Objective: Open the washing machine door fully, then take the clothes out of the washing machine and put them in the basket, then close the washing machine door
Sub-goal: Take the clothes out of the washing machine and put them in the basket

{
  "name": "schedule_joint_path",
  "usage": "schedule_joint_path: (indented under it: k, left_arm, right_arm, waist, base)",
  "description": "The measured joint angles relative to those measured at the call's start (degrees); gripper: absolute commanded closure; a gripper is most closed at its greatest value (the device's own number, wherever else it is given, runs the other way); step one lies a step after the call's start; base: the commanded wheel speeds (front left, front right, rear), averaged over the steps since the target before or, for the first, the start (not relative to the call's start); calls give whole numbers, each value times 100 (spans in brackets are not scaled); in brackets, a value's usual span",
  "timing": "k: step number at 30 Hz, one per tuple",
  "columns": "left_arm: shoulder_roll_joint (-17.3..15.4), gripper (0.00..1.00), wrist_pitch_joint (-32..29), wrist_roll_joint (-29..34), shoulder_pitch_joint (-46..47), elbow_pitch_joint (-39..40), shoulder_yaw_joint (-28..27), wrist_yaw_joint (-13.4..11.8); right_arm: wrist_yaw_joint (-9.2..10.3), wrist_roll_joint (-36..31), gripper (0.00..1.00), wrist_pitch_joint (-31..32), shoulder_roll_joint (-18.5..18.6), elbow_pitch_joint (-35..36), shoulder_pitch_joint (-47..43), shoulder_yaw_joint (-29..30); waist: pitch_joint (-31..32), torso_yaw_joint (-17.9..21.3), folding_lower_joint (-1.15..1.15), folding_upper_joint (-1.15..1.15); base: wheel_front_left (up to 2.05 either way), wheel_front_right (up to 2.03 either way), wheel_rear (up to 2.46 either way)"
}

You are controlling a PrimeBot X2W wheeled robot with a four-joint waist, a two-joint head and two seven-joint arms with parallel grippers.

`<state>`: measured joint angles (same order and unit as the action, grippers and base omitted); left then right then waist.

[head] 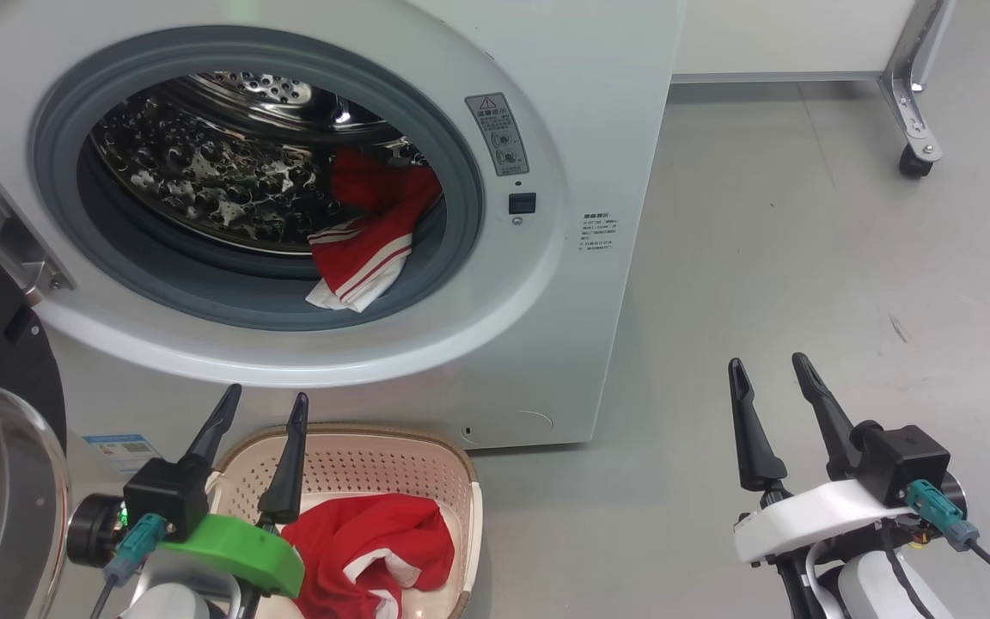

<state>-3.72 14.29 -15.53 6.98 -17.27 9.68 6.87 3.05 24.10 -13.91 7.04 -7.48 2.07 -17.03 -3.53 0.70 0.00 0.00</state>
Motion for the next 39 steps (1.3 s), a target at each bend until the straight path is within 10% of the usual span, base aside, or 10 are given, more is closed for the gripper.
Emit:
schedule_joint_path:
  k: [39]
  left_arm:
    - [-358, 0, -422, 183, 147, 356, 21, 0]
  right_arm:
    - [7, -37, 0, 122, -25, 359, 52, -207]
  waist:
    - [-776, 203, 0, 0]
  base:
    - [0, 0, 0]
